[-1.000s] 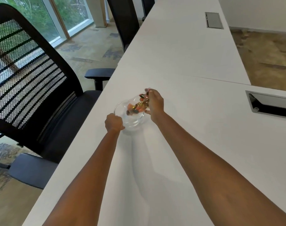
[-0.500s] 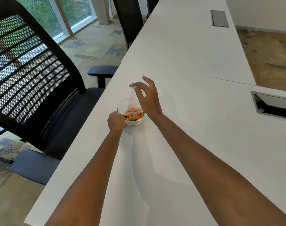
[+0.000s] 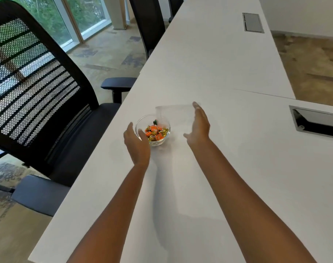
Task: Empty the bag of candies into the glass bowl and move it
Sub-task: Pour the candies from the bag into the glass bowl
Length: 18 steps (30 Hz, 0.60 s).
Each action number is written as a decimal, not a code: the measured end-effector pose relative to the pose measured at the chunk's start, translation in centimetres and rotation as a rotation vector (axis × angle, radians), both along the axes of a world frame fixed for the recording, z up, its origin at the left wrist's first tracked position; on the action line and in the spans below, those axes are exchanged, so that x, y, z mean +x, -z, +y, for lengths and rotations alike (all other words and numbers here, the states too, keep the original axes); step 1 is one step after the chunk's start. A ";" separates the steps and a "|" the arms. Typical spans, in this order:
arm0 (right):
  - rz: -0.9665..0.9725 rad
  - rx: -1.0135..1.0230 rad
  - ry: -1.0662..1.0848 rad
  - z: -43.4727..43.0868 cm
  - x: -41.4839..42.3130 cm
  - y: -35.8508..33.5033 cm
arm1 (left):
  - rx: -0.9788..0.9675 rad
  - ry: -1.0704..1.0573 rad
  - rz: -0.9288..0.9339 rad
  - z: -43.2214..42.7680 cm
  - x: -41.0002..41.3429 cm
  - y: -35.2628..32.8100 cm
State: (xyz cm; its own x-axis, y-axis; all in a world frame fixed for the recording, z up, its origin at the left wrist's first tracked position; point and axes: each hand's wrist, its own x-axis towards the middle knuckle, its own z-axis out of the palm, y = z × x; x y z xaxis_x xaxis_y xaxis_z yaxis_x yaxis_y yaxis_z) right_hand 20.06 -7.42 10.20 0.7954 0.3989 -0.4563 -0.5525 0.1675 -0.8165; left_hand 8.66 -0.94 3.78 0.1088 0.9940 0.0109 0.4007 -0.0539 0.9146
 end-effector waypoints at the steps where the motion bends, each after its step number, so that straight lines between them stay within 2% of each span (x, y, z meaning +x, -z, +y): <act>1: 0.139 0.008 -0.031 -1.0 0.4 0.2 | 0.075 0.026 -0.068 -1.0 0.0 -0.1; 2: 0.249 0.010 -0.066 -2.0 0.7 0.5 | 0.116 0.068 -0.122 -2.0 0.0 0.0; 4: 0.388 0.019 -0.097 -3.8 1.0 1.3 | 0.077 0.159 -0.217 -4.3 0.5 0.3; 9: 0.552 0.051 -0.162 -6.3 -0.2 3.3 | -0.315 0.215 -0.425 -8.6 1.9 1.3; 11: 0.578 0.027 -0.183 -7.1 -1.0 3.9 | -0.363 0.214 -0.481 -9.3 2.2 1.6; 15: 0.550 -0.040 -0.228 -8.6 -2.2 4.8 | -0.318 0.195 -0.468 -9.8 2.0 1.7; 18: 0.449 -0.091 -0.205 -9.6 -2.7 5.1 | -0.305 0.177 -0.440 -10.0 1.9 1.7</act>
